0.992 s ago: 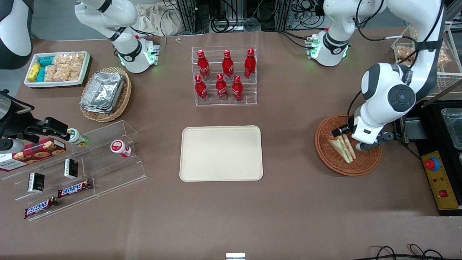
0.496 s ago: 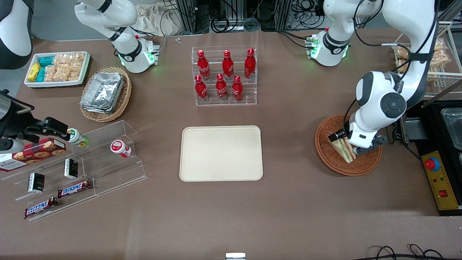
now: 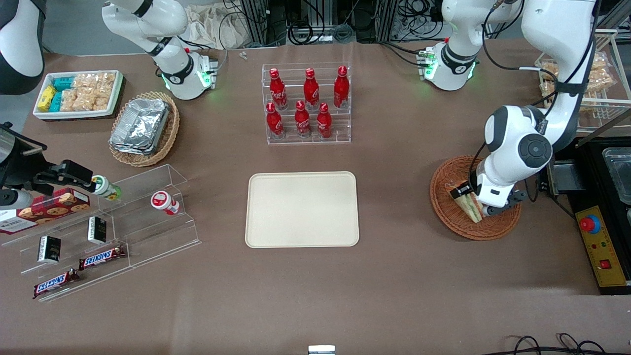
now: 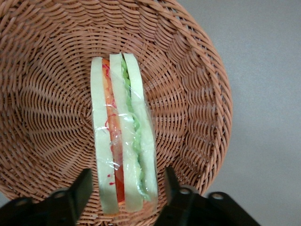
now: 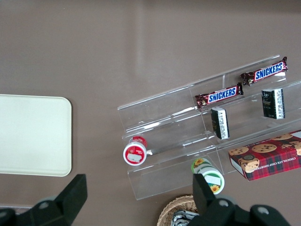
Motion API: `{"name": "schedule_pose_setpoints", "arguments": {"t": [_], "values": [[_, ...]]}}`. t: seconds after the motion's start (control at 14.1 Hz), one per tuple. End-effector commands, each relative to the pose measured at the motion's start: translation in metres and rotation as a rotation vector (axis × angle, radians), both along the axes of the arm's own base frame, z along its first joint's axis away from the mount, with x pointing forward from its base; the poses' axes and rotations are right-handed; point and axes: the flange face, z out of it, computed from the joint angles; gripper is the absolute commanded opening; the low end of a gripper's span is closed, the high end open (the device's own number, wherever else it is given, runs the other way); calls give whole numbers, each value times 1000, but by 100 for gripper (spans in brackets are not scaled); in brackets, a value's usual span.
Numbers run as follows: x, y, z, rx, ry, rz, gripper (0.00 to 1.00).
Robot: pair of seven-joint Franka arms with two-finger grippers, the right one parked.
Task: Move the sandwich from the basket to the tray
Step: 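Close the left gripper on the sandwich's edge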
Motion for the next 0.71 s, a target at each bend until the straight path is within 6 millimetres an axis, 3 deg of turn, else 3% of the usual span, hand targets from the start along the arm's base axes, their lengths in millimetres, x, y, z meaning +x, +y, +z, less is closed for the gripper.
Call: {"name": "schedule_pose_setpoints", "arguments": {"t": [0.0,0.14,0.21,0.43,0.64], "values": [[-1,1,-1,37,-22,34,31],[0,0,6,47,-27,37,4],[-1,1,16,52,-24,34,0],[1,2,65,78,15,13,0],[16,4,134,82,69,-69,0]]}}
